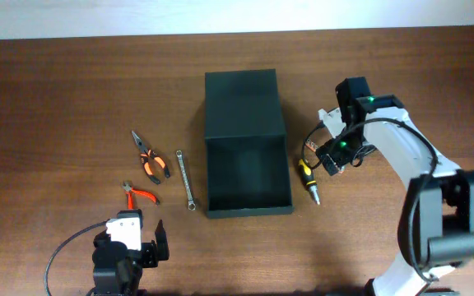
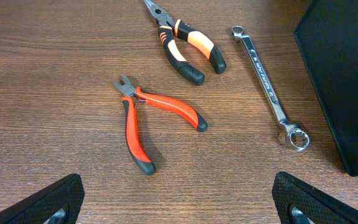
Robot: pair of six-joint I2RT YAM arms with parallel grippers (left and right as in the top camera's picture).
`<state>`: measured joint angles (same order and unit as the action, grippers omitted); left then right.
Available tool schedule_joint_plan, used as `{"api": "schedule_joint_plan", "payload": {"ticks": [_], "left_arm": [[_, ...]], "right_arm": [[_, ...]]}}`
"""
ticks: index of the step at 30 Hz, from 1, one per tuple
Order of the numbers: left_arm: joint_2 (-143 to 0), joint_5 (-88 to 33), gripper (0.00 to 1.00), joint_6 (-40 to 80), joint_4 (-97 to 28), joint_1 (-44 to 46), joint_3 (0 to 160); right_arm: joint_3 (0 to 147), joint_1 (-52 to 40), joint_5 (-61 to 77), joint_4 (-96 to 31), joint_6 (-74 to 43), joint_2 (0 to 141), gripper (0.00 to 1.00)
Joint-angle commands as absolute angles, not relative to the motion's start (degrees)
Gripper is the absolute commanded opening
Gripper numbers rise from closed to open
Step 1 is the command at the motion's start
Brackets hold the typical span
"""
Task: Pack container
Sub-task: 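Move the right gripper over the orange socket strip and grasp it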
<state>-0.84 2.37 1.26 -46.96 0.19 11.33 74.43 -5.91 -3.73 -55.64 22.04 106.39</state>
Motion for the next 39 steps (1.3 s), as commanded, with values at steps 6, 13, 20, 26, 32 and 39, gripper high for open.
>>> {"api": "schedule_joint_plan", "payload": {"ticks": [6, 13, 20, 26, 32, 39], "left_arm": [[-0.30, 2.59, 0.99, 0.36, -46.83, -0.19, 10.92], [-0.30, 2.59, 0.99, 0.36, -46.83, -0.19, 10.92], [-0.30, 2.59, 0.99, 0.36, -46.83, -0.19, 10.92], [-0.30, 2.59, 0.99, 0.36, -46.81, -0.19, 10.92], [-0.30, 2.59, 0.99, 0.36, -46.83, -0.19, 10.92], [-0.30, 2.59, 0.99, 0.36, -46.81, -0.19, 10.92]], "right_arm": [[75.55, -5.48, -1.67, -55.02, 23.75, 111.42, 0.99], [75.55, -5.50, -1.48, -53.54, 23.55, 113.60, 1.00], [75.55, -5.48, 1.08, -51.13, 23.53, 113.80, 0.90], [75.53, -5.50, 1.32, -50.06, 23.55, 113.97, 0.88], [75.53, -5.54, 1.34, -50.30, 23.53, 115.98, 0.85], [75.55, -5.54, 1.56, -50.11, 21.26, 117.49, 0.57]]}}
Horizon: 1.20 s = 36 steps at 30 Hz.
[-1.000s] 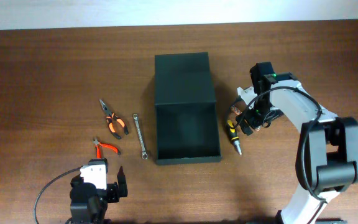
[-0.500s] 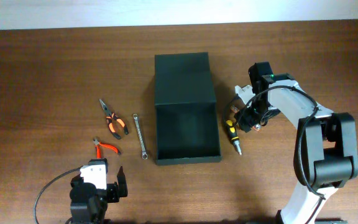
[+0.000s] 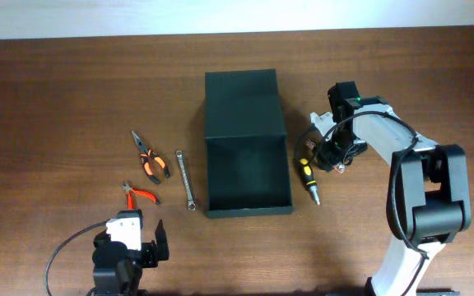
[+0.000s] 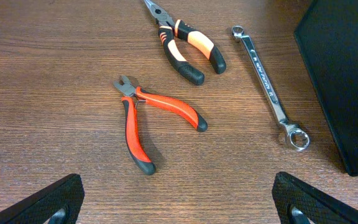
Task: Pack container
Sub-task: 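Move the right gripper over the orange socket strip and grasp it, then carry the socket strip into the black box and release it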
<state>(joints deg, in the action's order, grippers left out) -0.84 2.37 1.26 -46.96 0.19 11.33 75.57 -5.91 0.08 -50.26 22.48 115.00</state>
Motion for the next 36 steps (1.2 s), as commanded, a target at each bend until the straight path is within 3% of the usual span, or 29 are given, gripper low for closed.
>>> {"api": "schedule_joint_plan", "payload": {"ticks": [1, 3, 8, 15, 23, 36], "left_arm": [[-0.30, 2.59, 0.99, 0.36, -46.81, -0.19, 10.92], [-0.30, 2.59, 0.99, 0.36, -46.81, -0.19, 10.92], [-0.30, 2.59, 0.99, 0.36, -46.83, -0.19, 10.92], [-0.30, 2.59, 0.99, 0.36, -46.83, -0.19, 10.92], [-0.30, 2.59, 0.99, 0.36, -46.81, -0.19, 10.92], [-0.30, 2.59, 0.99, 0.36, -46.83, -0.19, 10.92]], "right_arm": [[75.57, -5.58, 1.50, -50.06, 20.67, 117.47, 0.48], [75.57, -5.58, 1.54, -50.11, 20.47, 117.47, 0.31], [76.16, -5.58, 1.50, -50.54, 18.48, 117.12, 0.09], [83.22, -5.61, 1.54, -55.92, 17.47, 114.63, 0.09], [99.07, -7.79, 7.44, -70.37, 19.00, 113.71, 0.09], [107.28, -27.00, 11.46, -78.02, 28.32, 113.71, 0.09]]}}
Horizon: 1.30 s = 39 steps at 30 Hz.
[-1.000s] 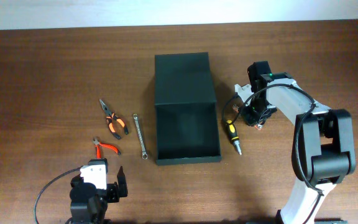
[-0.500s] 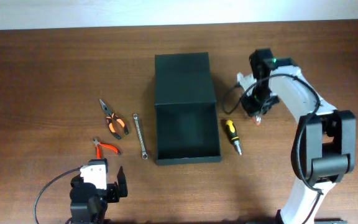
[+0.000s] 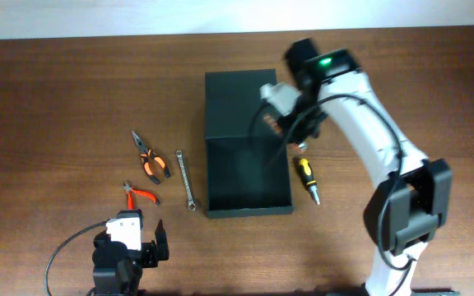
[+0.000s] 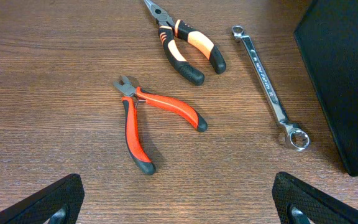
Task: Pack container
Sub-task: 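Carry the socket strip into the black box and release it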
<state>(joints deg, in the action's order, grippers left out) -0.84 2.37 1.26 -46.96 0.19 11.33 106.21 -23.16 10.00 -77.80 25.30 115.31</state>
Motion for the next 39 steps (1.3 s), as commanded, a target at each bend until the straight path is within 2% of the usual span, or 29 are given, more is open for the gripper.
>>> {"api": "schedule_joint_plan", "payload": {"ticks": [1, 10, 22, 27, 29, 39], "left_arm": [[-0.30, 2.59, 0.99, 0.36, -46.81, -0.19, 10.92], [-0.30, 2.59, 0.99, 0.36, -46.83, -0.19, 10.92], [-0.30, 2.59, 0.99, 0.36, -46.83, -0.19, 10.92], [-0.30, 2.59, 0.99, 0.36, -46.81, -0.19, 10.92], [-0.30, 2.59, 0.99, 0.36, -46.83, -0.19, 10.92], [-0.30, 2.59, 0.99, 0.36, -46.83, -0.19, 10.92]], "right_arm": [[107.26, -28.38, 10.15, -78.02, 28.29, 113.71, 0.08], [103.57, -34.65, 7.33, -75.59, 28.27, 113.84, 0.09], [85.91, -35.62, 7.49, -55.83, 24.99, 113.84, 0.10], [81.87, -35.64, 7.49, -51.53, 24.56, 113.86, 0.15], [80.82, -35.62, 7.49, -50.24, 24.56, 113.86, 0.21], [80.75, -35.62, 7.53, -48.58, 23.24, 113.82, 0.38]]}}
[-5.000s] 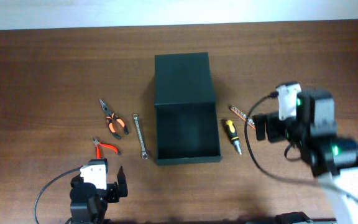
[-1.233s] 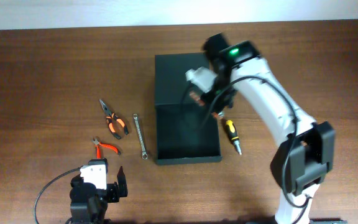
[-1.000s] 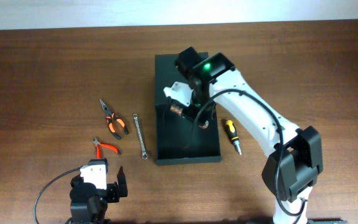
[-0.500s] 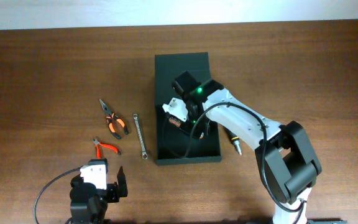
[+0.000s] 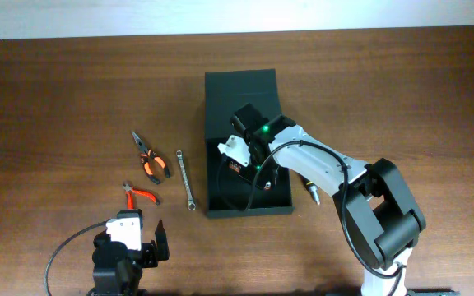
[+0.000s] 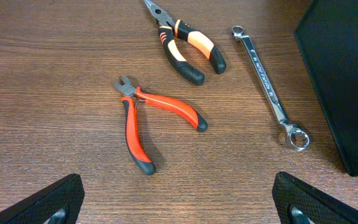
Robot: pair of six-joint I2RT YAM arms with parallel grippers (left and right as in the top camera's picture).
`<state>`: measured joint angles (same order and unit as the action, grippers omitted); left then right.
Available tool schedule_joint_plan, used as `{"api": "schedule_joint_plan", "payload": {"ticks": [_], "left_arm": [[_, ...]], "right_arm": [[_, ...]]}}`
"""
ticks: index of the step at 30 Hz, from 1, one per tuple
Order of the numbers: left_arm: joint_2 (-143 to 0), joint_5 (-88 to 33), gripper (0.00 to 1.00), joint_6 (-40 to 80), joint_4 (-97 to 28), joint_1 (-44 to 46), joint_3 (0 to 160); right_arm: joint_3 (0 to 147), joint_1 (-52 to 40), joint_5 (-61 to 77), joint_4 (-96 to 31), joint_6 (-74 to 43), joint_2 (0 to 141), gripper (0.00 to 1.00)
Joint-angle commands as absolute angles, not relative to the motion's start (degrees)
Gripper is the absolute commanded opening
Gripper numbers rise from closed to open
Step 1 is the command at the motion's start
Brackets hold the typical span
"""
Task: Pack container
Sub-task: 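Carry the socket strip into the black box and release it, then move the right gripper down onto the yellow-black screwdriver and grasp it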
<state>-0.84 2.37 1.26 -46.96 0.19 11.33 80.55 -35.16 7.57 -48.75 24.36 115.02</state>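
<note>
A black box stands open at mid table, its lid folded away behind it. My right gripper is down inside the box with a small orange item at its tip; the fingers are too small to make out. Left of the box lie orange-and-black needle-nose pliers, red-handled cutters and a steel wrench. My left gripper rests open at the near edge, short of the cutters, with nothing between its fingers.
A yellow-and-black screwdriver lies right of the box, partly under the right arm. The box's left wall fills the right side of the left wrist view. The left arm's base sits at the front edge.
My right gripper was over the lid's right side with the small orange item. It is now lower and further left, inside the box. The left arm and the tools have not moved.
My right gripper was right of the box, beside a small item above the screwdriver. Then it was down on that item. Then it was over the lid with the item, and now it is inside the box. The left gripper stayed open and still.
</note>
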Motion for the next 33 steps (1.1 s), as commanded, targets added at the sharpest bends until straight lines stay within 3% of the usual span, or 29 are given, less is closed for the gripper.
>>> {"api": "schedule_joint_plan", "payload": {"ticks": [1, 5, 9, 12, 17, 26, 33], "left_arm": [[-0.30, 2.59, 0.99, 0.36, -46.83, -0.19, 10.92], [-0.30, 2.59, 0.99, 0.36, -46.83, -0.19, 10.92], [-0.30, 2.59, 0.99, 0.36, -46.83, -0.19, 10.92], [-0.30, 2.59, 0.99, 0.36, -46.81, -0.19, 10.92], [-0.30, 2.59, 0.99, 0.36, -46.83, -0.19, 10.92], [-0.30, 2.59, 0.99, 0.36, -46.83, -0.19, 10.92], [-0.30, 2.59, 0.99, 0.36, -46.83, -0.19, 10.92]], "right_arm": [[81.38, -35.64, 7.60, -48.73, 22.65, 113.82, 0.39], [86.19, -35.62, 9.76, -50.61, 21.93, 112.77, 0.48], [92.38, -35.62, 9.87, -53.32, 20.45, 109.95, 0.85], [96.16, -35.51, 9.21, -55.75, 18.87, 106.78, 1.00], [97.19, -34.72, 3.38, -56.71, 11.75, 99.46, 0.99], [97.08, -26.44, -7.62, -69.41, -13.54, 90.26, 0.99], [95.74, -21.12, -8.67, -75.79, -17.06, 89.38, 0.99]]}}
